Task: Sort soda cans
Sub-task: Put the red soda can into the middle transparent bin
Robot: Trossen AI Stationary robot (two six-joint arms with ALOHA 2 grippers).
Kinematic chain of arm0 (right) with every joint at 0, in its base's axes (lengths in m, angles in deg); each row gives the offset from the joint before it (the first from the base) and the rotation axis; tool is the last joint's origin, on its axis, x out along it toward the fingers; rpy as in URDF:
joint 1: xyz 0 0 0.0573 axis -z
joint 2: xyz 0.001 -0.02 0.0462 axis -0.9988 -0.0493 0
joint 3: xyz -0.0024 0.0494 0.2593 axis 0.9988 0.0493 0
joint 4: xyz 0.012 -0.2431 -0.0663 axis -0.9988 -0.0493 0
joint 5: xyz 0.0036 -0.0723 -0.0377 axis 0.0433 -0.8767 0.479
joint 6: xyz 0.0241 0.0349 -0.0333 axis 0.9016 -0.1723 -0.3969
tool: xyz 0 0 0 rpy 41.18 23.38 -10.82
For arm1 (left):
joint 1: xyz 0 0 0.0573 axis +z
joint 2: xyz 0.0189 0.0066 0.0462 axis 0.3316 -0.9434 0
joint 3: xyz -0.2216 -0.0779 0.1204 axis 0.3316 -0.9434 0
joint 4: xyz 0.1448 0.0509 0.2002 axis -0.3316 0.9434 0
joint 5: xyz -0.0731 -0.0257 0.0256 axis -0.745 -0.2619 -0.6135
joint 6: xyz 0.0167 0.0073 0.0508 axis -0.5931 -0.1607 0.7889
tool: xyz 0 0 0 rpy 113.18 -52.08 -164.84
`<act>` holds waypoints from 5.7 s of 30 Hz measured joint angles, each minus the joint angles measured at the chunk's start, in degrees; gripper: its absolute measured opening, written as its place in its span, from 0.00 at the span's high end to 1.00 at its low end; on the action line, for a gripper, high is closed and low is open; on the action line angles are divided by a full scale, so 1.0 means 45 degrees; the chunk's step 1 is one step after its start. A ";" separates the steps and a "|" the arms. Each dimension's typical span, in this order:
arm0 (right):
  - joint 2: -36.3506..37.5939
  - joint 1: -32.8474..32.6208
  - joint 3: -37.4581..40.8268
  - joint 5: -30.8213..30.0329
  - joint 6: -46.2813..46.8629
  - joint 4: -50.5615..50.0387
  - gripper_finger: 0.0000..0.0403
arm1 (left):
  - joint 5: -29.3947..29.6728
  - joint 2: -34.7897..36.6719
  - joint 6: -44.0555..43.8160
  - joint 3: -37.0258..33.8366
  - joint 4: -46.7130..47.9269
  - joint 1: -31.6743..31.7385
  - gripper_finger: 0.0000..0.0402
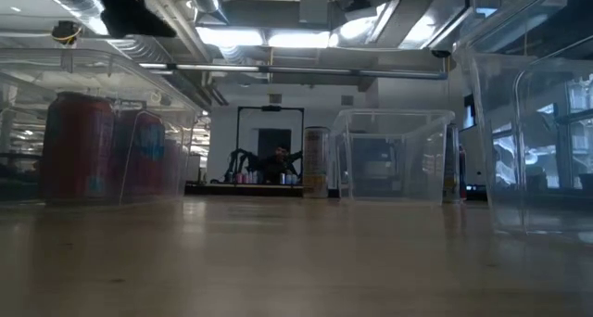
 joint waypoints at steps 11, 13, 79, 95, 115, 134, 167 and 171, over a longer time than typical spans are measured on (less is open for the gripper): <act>-0.0005 -0.4023 -0.0139 0.0823 0.5756 -0.3368 0.15 | 0.0026 -0.1284 0.2372 0.0009 -0.2841 0.0010 0.04; -0.0005 -0.4738 -0.0139 0.0815 0.6697 -0.3377 0.15 | 0.0026 -0.1542 0.2534 0.0006 -0.3192 0.0010 0.04; -0.3667 -0.9960 0.0250 0.1776 1.2301 0.0600 0.15 | 0.0026 -0.2699 0.1783 0.0015 -0.4641 0.0384 0.04; -0.4105 -0.9946 0.0245 0.1013 1.2577 0.0698 0.15 | 0.0028 -0.2699 0.1880 0.0015 -0.4644 0.0384 0.04; -0.4478 -0.9928 0.0051 0.1889 1.2195 0.0318 0.15 | 0.0026 -0.2699 0.1778 0.0019 -0.4661 0.0384 0.04; -0.4469 -0.9931 -0.0087 0.1787 1.2611 -0.0771 0.15 | 0.0026 -0.2699 0.1778 0.0019 -0.4662 0.0384 0.04; -0.4465 -0.9931 0.2246 0.0479 1.3336 0.2776 0.29 | 0.0026 -0.2699 0.1875 0.0019 -0.4651 0.0384 0.04; -0.4464 -0.9926 0.1442 0.0760 1.3294 0.2171 0.29 | 0.0026 -0.2698 0.1875 0.0019 -0.4651 0.0381 0.04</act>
